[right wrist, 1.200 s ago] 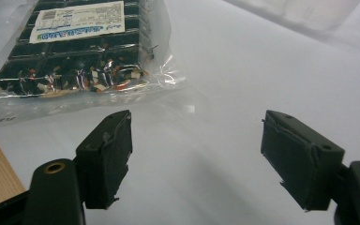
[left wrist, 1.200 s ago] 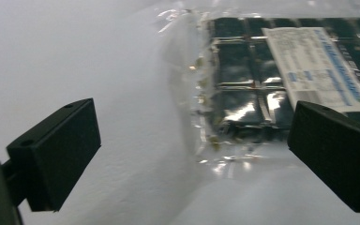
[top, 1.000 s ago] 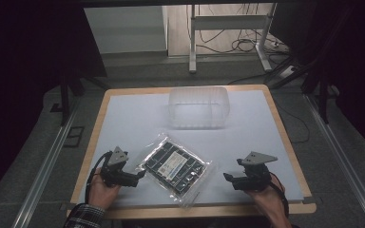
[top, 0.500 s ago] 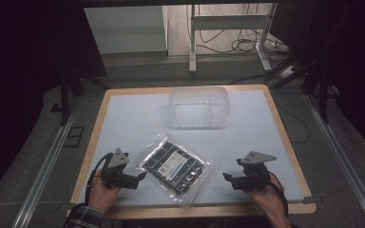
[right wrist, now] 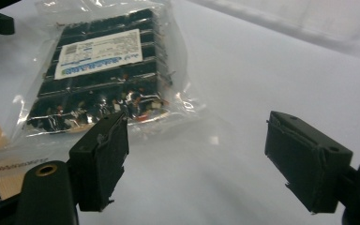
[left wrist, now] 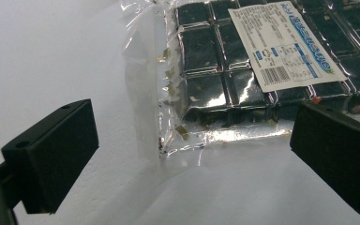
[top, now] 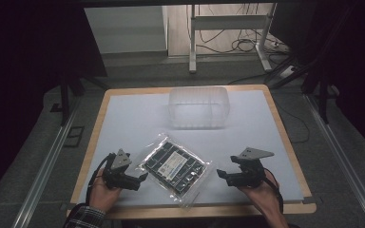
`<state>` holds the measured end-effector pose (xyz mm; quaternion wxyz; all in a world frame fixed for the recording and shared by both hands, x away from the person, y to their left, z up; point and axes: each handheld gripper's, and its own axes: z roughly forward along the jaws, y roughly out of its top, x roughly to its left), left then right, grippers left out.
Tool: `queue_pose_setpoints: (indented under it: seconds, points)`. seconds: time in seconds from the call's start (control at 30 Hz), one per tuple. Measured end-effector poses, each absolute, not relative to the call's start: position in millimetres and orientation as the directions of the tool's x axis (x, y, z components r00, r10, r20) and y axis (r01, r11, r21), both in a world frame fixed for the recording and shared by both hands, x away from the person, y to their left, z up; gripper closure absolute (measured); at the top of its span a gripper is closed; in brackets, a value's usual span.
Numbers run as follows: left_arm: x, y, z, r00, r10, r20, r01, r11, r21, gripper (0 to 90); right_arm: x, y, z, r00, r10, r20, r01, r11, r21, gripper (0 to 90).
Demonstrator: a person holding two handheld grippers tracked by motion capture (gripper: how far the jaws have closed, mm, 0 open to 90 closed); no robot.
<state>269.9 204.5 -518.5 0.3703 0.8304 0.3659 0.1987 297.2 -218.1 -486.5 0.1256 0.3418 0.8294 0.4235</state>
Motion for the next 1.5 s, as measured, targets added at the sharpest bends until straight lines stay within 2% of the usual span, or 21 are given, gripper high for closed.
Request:
queue_pose_setpoints:
  seconds: [0.23,0.43,0.57,0.9,1.1,1.5]
  points:
    - [270.4,203.9,-519.3,0.651,0.756,0.064,0.465,-0.464,0.754,1.1,297.3,-206.2,-483.9,-0.754,0.653,0.071,0.438,0.419,0.796,22.7]
    - [270.3,202.9,-519.2,0.653,0.754,0.072,0.459,-0.470,0.753,1.1,300.1,-194.3,-486.5,-0.783,0.617,0.083,0.429,0.438,0.790,31.5]
    - [270.2,202.9,-519.1,0.653,0.754,0.073,0.458,-0.469,0.755,1.0,300.2,-183.9,-486.9,-0.804,0.589,0.078,0.413,0.459,0.787,41.1]
    - [270.4,203.6,-518.8,0.651,0.755,0.074,0.456,-0.468,0.757,1.0,292.1,-153.1,-495.8,-0.866,0.490,0.105,0.398,0.544,0.739,72.0]
    - [270.7,208.8,-517.4,0.635,0.771,0.045,0.462,-0.426,0.778,1.2,286.0,-135.5,-500.2,-0.900,0.422,0.106,0.359,0.584,0.728,87.4]
    - [270.6,208.4,-517.0,0.635,0.770,0.054,0.458,-0.432,0.777,1.2,274.8,-103.0,-511.0,-0.936,0.324,0.136,0.320,0.627,0.710,89.1]
